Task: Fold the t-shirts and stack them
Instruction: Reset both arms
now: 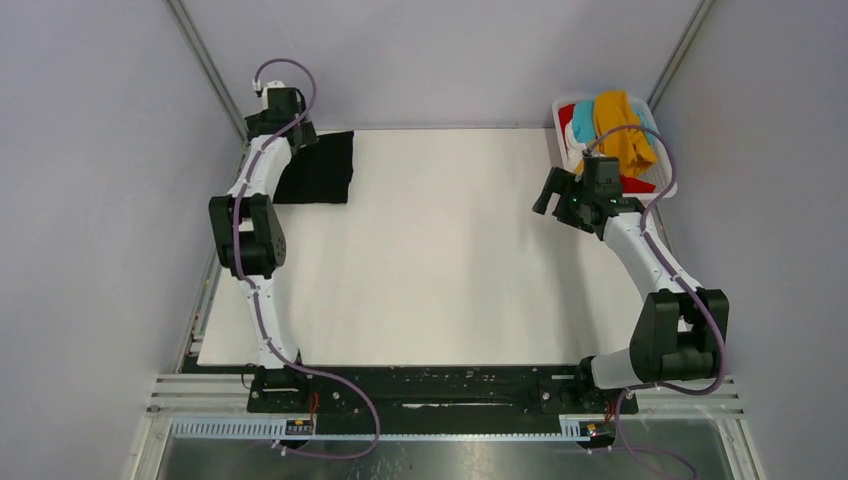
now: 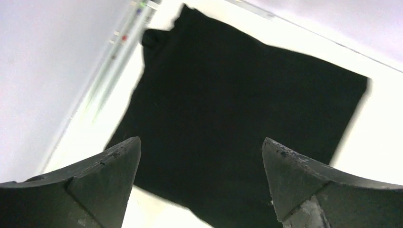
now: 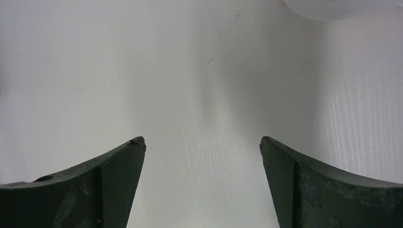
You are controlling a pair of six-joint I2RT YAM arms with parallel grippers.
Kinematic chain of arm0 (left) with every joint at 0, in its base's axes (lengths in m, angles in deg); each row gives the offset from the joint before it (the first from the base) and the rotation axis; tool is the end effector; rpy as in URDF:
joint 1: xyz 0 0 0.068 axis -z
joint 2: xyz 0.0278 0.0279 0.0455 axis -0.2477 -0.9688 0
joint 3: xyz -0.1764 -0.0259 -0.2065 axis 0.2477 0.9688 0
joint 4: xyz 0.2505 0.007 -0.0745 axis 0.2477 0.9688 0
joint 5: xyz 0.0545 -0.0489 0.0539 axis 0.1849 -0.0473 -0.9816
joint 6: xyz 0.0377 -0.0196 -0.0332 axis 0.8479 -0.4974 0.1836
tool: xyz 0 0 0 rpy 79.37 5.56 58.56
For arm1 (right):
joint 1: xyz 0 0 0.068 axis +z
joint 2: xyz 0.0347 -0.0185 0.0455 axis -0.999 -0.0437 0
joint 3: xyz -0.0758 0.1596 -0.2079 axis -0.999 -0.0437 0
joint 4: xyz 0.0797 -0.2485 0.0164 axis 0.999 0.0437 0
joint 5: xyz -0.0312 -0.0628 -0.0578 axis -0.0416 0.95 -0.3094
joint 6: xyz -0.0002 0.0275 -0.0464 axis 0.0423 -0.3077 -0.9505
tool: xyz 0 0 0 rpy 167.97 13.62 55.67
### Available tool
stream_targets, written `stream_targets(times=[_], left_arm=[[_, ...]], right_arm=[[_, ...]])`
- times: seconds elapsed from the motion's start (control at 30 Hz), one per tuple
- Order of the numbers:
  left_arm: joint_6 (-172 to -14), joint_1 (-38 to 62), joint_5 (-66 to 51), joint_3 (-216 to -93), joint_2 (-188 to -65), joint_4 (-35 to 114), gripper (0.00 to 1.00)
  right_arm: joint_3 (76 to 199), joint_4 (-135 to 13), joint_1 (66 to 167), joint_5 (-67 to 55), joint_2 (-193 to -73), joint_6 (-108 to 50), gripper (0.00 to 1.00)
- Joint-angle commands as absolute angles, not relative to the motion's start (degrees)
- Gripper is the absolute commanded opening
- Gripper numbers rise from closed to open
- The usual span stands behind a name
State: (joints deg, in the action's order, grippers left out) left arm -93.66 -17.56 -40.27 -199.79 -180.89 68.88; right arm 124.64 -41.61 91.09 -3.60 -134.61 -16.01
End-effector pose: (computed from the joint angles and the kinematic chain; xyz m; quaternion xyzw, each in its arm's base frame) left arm 0.5209 0.0442 0.2581 -0.2099 0.8615 0.1574 0.4348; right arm 0.3197 0.0233 0.2771 0.1075 0.9004 0.1252 0.4026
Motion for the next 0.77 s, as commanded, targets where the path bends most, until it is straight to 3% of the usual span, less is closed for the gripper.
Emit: stream_targets(times=[0.0,0.23,0.37,0.73], left_arm=[[-100.79,-15.16,-29.26,-188.12,-164.15,62.35,0.99],[-108.69,-12.04,-20.87,-150.9,-139.28,47.87,0.99],[-111.26,-10.24,-21.44,-136.26,-130.25,44.93,0.99],[-111.17,-8.01,-23.95,-123.44,-114.66,44.88,0.99]], right_arm=[[118.51,-50.4,88.72,-3.26,-129.39,-12.96,1.0],[108.85,-51.03,88.69,3.11,-122.45,-14.82,1.0],[102.87,-56.66,88.67,7.94,-118.87,-14.8,1.0],[95.35,-70.24,88.64,11.39,-114.73,-14.42,0.99]])
